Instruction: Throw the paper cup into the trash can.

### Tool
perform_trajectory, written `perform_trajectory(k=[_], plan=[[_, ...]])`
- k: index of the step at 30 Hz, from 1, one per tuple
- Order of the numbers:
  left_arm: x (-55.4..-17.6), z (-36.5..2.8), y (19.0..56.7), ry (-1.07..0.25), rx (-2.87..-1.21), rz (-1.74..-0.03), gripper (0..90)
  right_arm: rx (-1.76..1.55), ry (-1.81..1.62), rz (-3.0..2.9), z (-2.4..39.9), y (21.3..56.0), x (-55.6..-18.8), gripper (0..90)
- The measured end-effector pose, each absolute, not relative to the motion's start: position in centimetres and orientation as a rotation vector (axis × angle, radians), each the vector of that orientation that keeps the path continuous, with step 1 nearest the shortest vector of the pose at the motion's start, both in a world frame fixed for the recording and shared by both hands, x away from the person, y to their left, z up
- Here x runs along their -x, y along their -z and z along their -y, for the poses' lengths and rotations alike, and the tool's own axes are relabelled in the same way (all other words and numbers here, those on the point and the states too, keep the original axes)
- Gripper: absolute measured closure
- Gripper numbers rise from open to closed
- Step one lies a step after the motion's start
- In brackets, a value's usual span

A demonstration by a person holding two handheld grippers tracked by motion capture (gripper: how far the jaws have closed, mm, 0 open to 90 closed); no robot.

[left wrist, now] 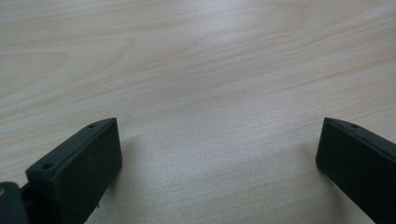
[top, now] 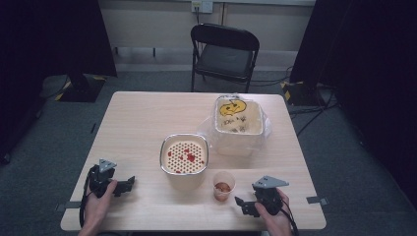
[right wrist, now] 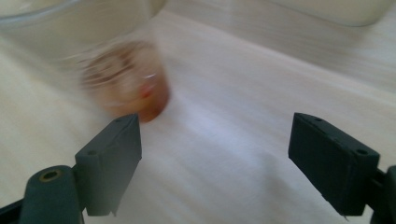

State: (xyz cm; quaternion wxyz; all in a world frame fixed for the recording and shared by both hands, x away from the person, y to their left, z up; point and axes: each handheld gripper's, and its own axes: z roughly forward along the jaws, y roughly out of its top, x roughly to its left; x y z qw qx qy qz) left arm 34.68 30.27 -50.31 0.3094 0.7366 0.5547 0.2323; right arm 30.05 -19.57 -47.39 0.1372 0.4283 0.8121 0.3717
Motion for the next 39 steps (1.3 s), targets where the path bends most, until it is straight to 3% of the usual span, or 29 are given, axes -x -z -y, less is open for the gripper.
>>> perform_trajectory(k=[10, 21, 39], plan=[[-34.7, -30.3, 50.3, -0.611, -1.947, -1.464, 0.0, -1.130, -1.199, -2.414, 17.8, 46.8, -28.8, 17.3], [-34.7, -30.2, 50.3, -0.610, -1.939, -1.467, 0.0, -1.069, -1.273, -2.440, 14.8, 46.5, -31.3, 18.6], [-34.7, -30.3, 50.3, -0.616, -1.951, -1.464, 0.0, -1.020, -1.302, -2.436, 13.7, 47.7, -32.7, 30.9]])
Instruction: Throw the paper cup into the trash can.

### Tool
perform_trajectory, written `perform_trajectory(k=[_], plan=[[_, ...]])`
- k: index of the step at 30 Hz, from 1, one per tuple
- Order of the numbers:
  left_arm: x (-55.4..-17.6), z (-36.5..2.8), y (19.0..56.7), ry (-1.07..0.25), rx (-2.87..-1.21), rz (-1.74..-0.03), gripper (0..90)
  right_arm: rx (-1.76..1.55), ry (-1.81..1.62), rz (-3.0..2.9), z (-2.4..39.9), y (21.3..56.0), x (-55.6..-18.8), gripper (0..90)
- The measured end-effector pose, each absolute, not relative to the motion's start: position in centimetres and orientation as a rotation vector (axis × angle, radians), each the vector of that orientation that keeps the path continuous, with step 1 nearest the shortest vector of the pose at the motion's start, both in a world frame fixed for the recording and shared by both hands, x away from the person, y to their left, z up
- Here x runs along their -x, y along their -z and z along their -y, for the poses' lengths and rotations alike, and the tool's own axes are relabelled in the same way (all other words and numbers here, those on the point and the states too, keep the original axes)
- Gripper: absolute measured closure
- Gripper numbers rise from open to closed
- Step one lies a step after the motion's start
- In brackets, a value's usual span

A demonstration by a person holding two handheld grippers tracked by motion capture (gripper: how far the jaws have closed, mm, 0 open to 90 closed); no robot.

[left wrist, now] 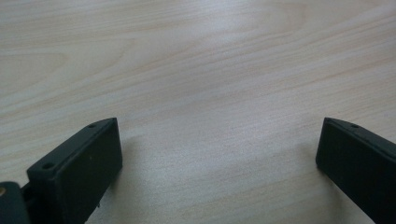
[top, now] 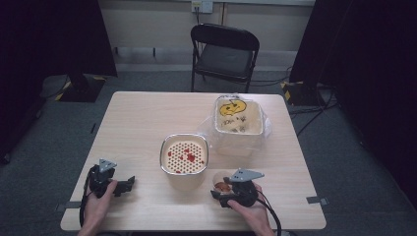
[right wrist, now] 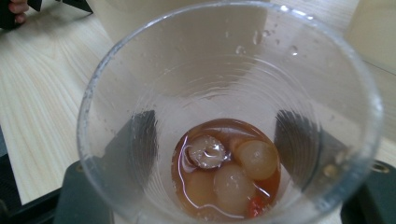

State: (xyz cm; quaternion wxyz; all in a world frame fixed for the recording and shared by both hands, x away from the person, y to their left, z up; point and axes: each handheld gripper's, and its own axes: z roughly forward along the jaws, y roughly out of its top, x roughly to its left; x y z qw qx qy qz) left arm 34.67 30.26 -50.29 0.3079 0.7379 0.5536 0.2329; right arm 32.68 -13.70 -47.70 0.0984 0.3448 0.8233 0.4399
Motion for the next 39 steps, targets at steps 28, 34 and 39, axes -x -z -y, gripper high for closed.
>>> perform_trajectory(k=[28, 34, 39], plan=[[-34.7, -30.3, 50.3, -0.608, -1.949, -1.463, 0.0, -1.057, -1.378, -2.265, 15.0, 43.7, -33.9, 42.1], [-34.7, -30.2, 50.3, -0.608, -1.949, -1.463, 0.0, -1.026, -1.405, -2.223, 15.0, 41.2, -34.3, 42.3], [-34.7, -30.3, 50.3, -0.608, -1.949, -1.463, 0.0, -0.987, -1.431, -2.176, 14.7, 38.9, -34.8, 42.5]])
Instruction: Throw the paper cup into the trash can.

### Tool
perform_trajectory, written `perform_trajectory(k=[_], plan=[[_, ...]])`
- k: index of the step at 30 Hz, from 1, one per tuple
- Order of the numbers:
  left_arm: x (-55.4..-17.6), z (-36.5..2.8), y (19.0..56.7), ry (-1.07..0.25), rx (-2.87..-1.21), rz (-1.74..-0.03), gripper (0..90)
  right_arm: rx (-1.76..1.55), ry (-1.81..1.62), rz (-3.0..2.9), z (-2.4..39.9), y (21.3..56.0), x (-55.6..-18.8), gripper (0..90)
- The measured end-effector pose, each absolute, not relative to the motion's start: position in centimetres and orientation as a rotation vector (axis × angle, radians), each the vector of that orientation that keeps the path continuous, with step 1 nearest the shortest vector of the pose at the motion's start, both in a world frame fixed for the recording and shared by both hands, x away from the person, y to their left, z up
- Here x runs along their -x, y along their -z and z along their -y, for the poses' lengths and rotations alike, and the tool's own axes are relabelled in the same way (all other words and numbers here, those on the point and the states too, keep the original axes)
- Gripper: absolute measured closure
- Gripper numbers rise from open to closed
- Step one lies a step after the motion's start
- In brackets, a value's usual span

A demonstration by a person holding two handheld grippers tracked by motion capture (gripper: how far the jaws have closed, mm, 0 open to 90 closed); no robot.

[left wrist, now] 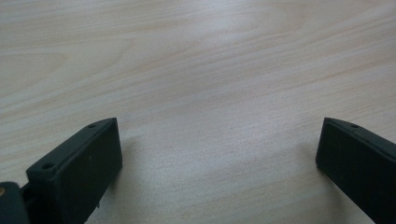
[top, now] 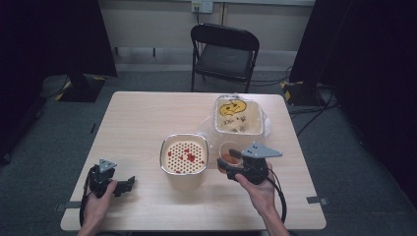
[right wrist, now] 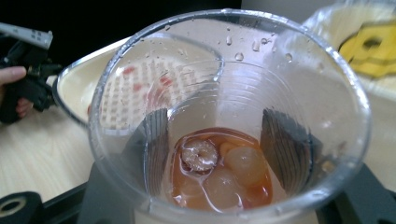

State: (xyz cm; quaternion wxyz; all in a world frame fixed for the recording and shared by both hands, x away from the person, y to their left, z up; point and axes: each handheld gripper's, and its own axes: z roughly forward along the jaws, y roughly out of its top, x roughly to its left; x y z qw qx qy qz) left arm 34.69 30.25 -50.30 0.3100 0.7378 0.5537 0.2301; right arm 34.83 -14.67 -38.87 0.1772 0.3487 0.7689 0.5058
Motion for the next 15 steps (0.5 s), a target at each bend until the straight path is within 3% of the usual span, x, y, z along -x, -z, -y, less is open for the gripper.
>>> perform_trajectory(k=[15], plan=[[-34.7, -30.3, 50.3, -0.608, -1.949, -1.462, 0.0, -0.877, -1.499, -2.062, 12.9, 35.4, -37.2, 43.6]])
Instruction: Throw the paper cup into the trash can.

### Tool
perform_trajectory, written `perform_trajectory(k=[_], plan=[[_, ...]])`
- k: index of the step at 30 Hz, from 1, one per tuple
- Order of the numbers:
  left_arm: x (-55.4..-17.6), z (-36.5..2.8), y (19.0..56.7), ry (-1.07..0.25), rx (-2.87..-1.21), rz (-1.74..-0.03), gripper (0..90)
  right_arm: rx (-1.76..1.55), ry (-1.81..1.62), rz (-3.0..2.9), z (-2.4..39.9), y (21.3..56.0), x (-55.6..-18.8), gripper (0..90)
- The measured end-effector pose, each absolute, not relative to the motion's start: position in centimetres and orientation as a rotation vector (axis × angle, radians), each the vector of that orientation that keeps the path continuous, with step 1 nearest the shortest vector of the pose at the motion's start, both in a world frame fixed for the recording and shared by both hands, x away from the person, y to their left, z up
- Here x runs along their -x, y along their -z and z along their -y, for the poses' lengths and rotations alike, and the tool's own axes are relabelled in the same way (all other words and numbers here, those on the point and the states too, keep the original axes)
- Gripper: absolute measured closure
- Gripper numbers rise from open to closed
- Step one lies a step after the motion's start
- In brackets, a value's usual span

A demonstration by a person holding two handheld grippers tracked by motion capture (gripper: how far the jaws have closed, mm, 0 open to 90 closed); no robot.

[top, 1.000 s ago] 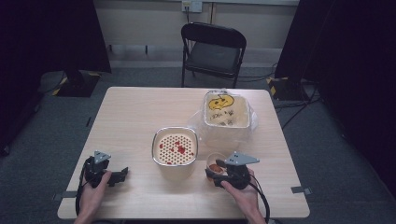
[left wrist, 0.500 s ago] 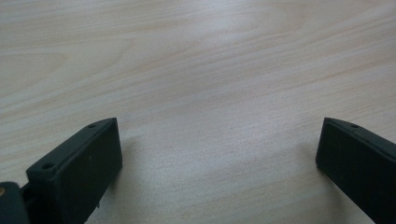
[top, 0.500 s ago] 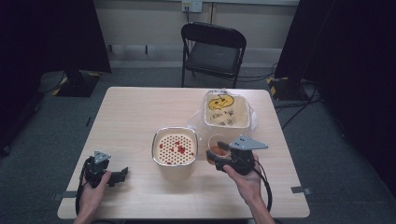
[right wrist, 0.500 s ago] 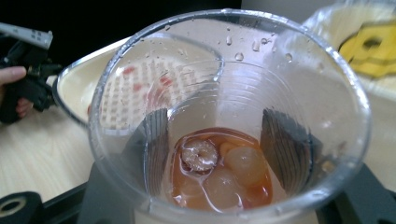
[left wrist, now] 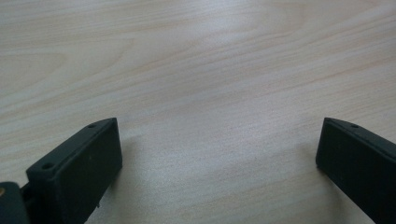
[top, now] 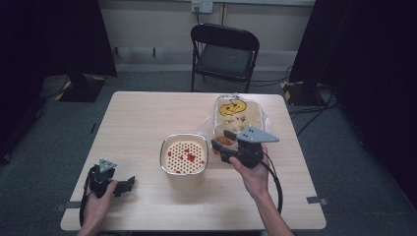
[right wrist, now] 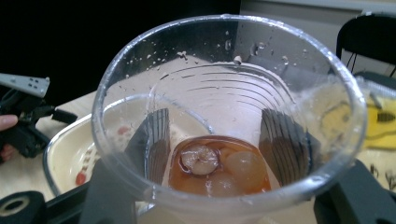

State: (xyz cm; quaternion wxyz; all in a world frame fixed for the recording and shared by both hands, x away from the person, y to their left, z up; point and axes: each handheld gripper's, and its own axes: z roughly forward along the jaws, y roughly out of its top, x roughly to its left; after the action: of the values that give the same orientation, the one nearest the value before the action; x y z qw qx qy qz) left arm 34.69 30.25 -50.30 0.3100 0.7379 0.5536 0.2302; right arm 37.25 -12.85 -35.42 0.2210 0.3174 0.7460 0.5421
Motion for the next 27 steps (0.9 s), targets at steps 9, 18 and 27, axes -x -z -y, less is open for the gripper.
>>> perform_trajectory(k=[9, 18, 27], plan=[[-34.7, -30.3, 50.3, -0.608, -1.949, -1.462, 0.0, -0.826, -1.494, -2.005, 11.4, 34.4, -38.7, 45.7], [-34.7, -30.3, 50.3, -0.608, -1.949, -1.462, 0.0, -0.767, -1.432, -1.894, 10.6, 33.7, -39.6, 47.6], [-34.7, -30.3, 50.3, -0.608, -1.949, -1.463, 0.0, -0.616, -1.137, -1.880, 9.1, 33.5, -39.7, 48.7]])
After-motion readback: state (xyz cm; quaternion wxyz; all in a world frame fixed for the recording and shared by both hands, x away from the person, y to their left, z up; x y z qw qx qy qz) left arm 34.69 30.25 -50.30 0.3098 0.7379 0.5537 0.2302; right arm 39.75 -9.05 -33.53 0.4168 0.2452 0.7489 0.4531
